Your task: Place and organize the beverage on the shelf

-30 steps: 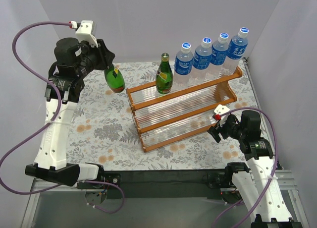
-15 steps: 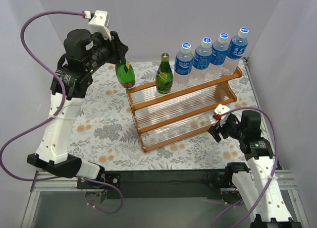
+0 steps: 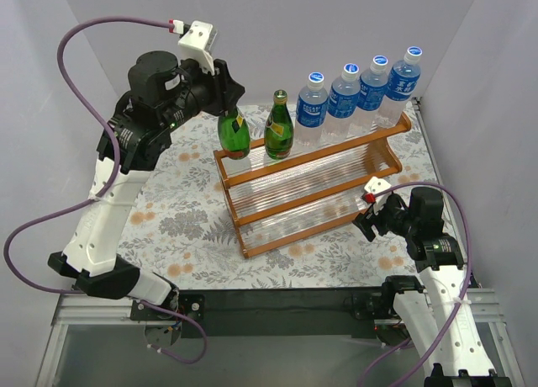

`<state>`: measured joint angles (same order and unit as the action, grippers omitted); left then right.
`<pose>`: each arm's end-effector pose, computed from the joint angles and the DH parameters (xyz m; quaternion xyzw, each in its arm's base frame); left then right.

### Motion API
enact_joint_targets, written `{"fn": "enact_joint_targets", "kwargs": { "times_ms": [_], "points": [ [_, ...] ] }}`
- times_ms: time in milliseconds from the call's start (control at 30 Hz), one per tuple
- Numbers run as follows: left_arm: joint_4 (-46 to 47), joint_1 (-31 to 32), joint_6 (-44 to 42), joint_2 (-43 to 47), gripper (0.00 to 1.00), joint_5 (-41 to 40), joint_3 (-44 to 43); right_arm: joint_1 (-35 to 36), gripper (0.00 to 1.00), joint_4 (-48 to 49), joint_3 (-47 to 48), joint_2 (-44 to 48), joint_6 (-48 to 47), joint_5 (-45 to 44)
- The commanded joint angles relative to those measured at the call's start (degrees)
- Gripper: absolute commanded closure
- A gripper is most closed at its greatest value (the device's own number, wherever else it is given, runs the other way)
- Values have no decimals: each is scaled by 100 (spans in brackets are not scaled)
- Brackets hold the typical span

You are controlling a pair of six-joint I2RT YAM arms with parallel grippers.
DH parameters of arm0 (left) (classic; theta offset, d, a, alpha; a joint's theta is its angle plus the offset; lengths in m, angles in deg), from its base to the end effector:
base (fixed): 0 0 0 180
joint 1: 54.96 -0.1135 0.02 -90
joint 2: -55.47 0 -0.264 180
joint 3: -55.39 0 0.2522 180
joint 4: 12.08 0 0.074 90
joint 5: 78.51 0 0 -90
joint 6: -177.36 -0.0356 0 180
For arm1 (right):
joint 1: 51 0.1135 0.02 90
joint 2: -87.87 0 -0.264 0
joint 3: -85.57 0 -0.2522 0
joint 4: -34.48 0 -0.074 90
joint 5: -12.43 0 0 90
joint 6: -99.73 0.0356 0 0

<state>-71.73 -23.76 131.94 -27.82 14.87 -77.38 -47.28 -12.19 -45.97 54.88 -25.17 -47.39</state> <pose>0.2220 -0.1369 0.5481 -0.0705 0.7636 -0.4117 0.4923 0.1298 0.0264 0.2702 -0.3988 0.7516 0.0911 0.5175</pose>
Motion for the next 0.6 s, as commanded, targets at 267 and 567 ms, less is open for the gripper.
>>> {"fn": "enact_joint_targets", "kwargs": {
  "times_ms": [267,567],
  "points": [
    [537,299,25,164,100,-21,-212,-56,20,162,-24,3,0,33],
    [563,413,60,181,100,-65,-36,-65,20,170,-24,3,0,33]
  ]
}}
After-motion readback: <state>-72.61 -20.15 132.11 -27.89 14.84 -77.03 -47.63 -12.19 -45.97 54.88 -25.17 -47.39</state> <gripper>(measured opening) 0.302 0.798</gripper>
